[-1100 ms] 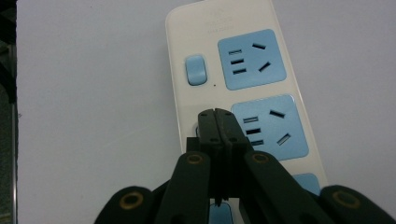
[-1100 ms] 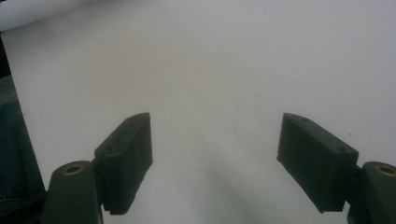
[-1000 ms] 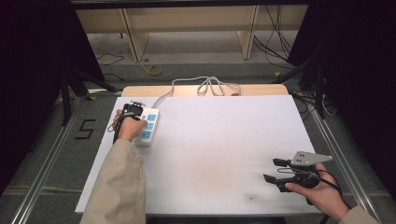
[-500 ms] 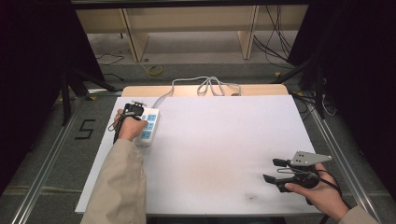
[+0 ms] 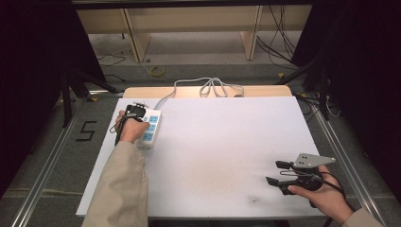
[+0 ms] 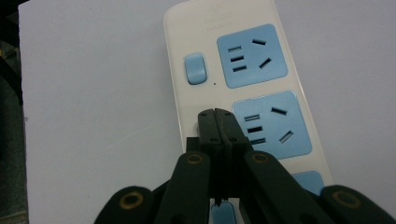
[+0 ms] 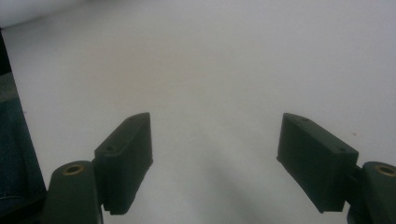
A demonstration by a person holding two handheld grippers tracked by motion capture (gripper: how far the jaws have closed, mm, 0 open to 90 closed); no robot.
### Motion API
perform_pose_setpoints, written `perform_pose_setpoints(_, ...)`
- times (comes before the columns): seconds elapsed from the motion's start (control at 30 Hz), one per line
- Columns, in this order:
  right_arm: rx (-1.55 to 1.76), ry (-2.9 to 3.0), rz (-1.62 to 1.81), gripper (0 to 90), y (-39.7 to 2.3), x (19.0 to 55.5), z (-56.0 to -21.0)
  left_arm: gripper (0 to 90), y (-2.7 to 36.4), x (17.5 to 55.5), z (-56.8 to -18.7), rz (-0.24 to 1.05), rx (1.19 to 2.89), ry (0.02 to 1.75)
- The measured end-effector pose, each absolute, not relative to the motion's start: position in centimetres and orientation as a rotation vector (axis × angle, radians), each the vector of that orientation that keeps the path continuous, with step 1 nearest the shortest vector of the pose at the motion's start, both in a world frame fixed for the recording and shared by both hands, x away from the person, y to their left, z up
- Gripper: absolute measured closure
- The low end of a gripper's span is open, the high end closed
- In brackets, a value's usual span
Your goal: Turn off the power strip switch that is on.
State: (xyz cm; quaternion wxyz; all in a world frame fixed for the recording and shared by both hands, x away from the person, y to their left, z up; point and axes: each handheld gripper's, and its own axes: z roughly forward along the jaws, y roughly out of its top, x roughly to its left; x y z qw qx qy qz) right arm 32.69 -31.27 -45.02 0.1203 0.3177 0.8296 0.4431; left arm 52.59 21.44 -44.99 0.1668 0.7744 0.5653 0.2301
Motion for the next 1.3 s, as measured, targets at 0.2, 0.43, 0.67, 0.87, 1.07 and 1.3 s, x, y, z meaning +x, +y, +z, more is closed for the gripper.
perform_pose_setpoints(0.2,0.928,2.426,1.293,26.6,-31.25,32.7,-45.02,90.0,21.47,52.67,-44.93,0.642,2.213,1.606)
perform_pose_setpoints(0.43,0.928,2.423,1.293,26.6,-31.33,32.69,-44.98,90.0,21.34,52.73,-44.9,0.652,2.231,1.6)
perform_pose_setpoints(0.67,0.927,2.424,1.293,26.6,-31.33,32.67,-44.97,90.0,21.14,52.69,-44.92,0.67,2.246,1.59)
perform_pose_setpoints(0.87,0.93,2.421,1.29,26.7,-31.38,32.7,-44.94,90.0,21.44,52.68,-44.92,0.65,2.233,1.578)
perform_pose_setpoints(1.07,0.93,2.42,1.292,26.7,-31.37,32.7,-44.96,90.0,21.3,52.67,-44.9,0.66,2.243,1.574)
perform_pose_setpoints(1.3,0.935,2.419,1.292,26.7,-31.38,32.71,-44.94,90.0,21.21,52.65,-44.91,0.67,2.246,1.572)
